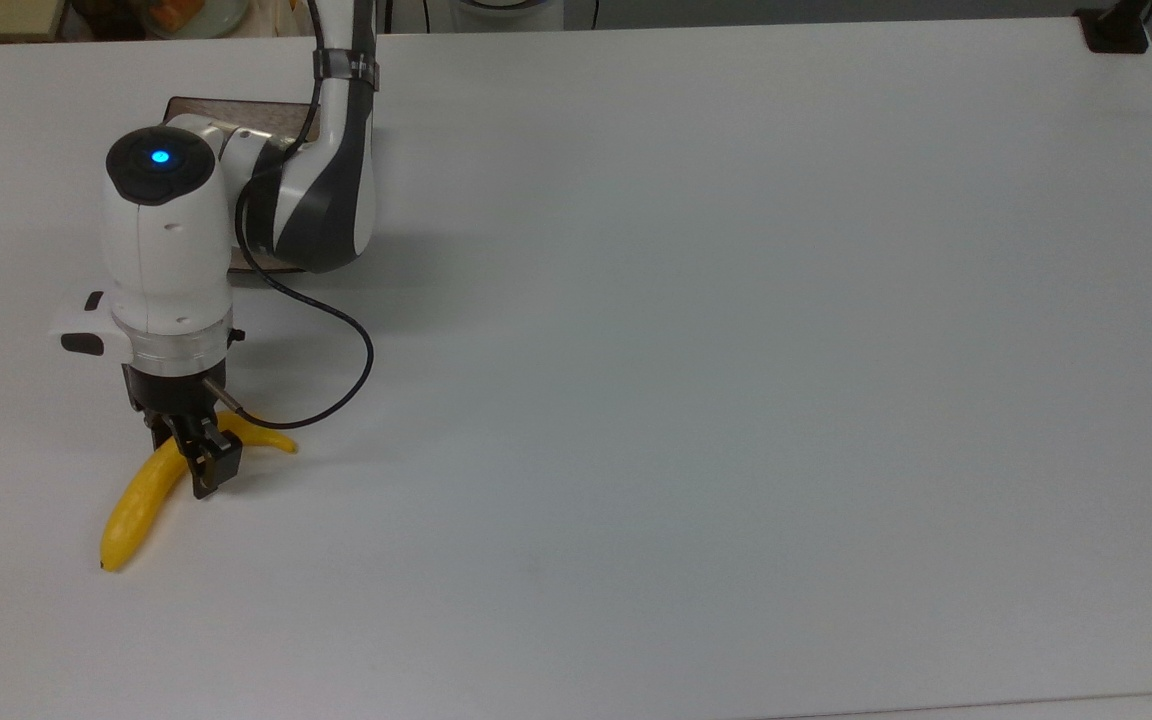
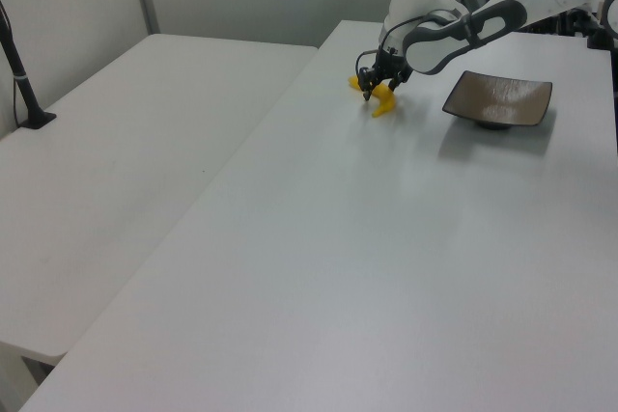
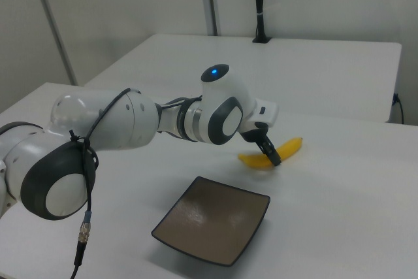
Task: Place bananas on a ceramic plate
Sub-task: 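Lower the gripper onto the banana's middle and close on it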
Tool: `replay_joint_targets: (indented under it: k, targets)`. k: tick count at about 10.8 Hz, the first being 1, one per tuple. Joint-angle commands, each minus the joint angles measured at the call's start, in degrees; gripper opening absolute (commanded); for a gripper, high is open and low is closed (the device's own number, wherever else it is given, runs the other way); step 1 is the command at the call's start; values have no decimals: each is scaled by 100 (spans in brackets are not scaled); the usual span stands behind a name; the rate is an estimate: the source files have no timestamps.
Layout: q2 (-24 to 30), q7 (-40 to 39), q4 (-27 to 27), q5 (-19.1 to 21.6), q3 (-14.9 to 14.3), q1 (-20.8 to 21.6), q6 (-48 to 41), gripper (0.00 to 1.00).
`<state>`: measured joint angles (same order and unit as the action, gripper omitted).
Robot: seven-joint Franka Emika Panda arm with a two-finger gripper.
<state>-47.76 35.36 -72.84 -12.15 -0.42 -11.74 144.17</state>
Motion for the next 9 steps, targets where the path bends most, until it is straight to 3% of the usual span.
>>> replay_joint_targets:
  k: [1, 5, 7, 9]
  targets:
    - [-58, 164, 103, -138, 7, -3, 120, 10]
    - [240, -2, 77, -68, 94, -187, -422, 9]
    - [643, -710, -80, 2, 287, -214, -1168, 9]
    - [1170, -1440, -544, 422, 393, -267, -1566, 9]
